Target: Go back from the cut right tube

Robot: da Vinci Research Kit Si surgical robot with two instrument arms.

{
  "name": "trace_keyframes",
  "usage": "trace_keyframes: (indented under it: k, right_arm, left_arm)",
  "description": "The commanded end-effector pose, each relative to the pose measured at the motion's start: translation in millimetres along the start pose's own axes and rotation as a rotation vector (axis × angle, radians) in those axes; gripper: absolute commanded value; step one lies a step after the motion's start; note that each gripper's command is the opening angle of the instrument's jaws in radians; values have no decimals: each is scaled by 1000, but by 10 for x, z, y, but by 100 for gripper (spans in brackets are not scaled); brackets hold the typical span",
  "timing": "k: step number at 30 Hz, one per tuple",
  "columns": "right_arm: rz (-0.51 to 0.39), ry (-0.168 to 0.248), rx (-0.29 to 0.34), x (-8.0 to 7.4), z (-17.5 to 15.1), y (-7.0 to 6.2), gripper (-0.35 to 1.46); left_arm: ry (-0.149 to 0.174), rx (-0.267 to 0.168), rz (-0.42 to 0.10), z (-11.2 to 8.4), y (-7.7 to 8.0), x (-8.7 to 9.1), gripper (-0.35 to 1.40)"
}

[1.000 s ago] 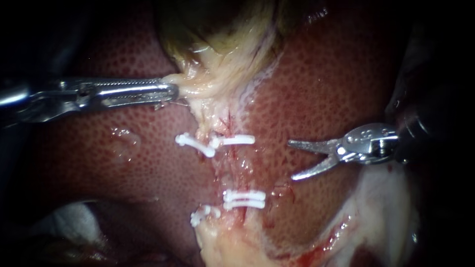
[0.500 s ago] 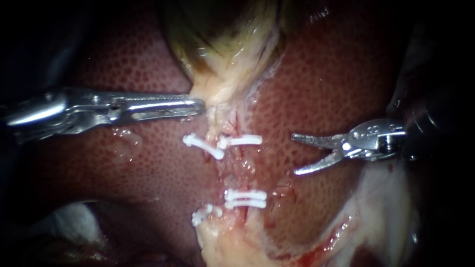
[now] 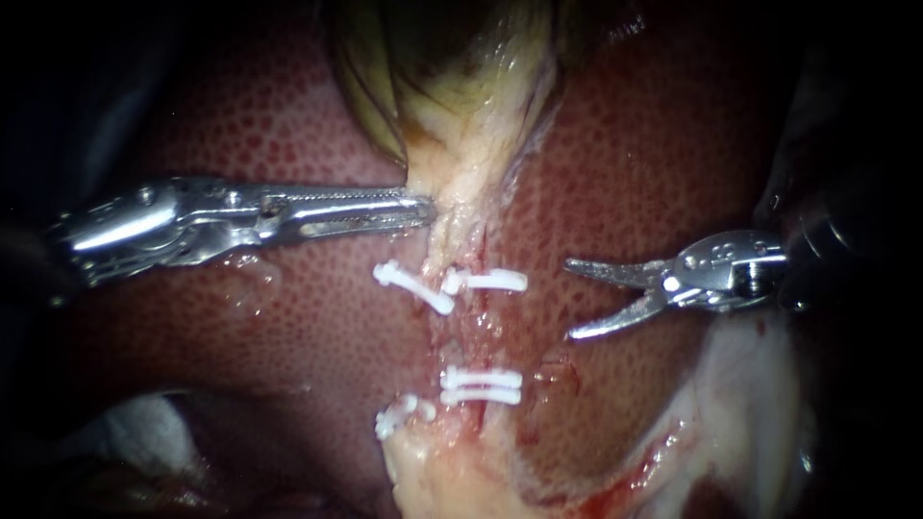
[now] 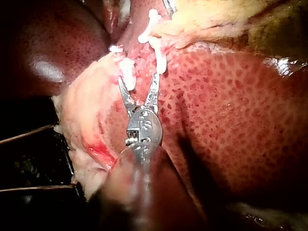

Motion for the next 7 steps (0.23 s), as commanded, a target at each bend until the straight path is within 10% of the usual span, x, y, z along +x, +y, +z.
trace_keyframes:
  k: [1,7]
  right_arm:
    - [0,0,0,0,0,0,143]
    - [0,0,0,0,0,0,143]
  left_arm:
    - [0,-1,0,0,0,0,-35]
    - [0,-1,0,0,0,0,-35]
